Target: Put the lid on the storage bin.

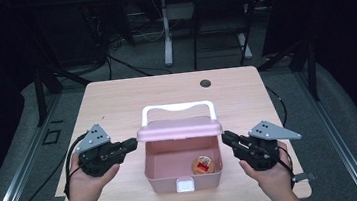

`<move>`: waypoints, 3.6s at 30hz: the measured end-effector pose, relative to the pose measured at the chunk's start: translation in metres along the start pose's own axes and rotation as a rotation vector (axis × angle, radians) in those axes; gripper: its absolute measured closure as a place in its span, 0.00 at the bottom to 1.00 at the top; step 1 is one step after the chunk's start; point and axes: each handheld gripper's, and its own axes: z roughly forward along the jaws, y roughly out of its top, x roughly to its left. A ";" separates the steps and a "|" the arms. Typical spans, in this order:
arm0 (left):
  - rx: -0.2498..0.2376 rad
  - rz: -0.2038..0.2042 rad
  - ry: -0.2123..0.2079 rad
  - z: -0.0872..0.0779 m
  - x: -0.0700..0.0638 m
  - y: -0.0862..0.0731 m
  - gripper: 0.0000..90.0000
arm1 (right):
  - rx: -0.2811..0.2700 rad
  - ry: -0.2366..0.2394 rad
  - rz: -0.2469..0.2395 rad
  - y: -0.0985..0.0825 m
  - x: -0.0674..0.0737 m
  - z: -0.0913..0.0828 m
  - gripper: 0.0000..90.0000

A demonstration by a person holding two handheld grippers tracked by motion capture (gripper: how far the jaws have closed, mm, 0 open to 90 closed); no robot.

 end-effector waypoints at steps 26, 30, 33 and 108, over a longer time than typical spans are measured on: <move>0.008 -0.007 -0.014 -0.002 -0.007 -0.016 0.95 | 0.013 -0.005 0.027 -0.018 -0.004 -0.012 0.90; 0.008 -0.012 -0.016 -0.002 -0.007 -0.018 0.95 | 0.016 -0.008 0.040 -0.021 -0.007 -0.012 0.90; 0.009 -0.011 -0.017 -0.002 -0.008 -0.019 0.95 | 0.017 -0.010 0.043 -0.023 -0.008 -0.011 0.90; 0.055 -0.054 -0.031 0.010 -0.013 -0.063 0.97 | 0.061 -0.034 0.108 -0.043 -0.026 0.007 0.91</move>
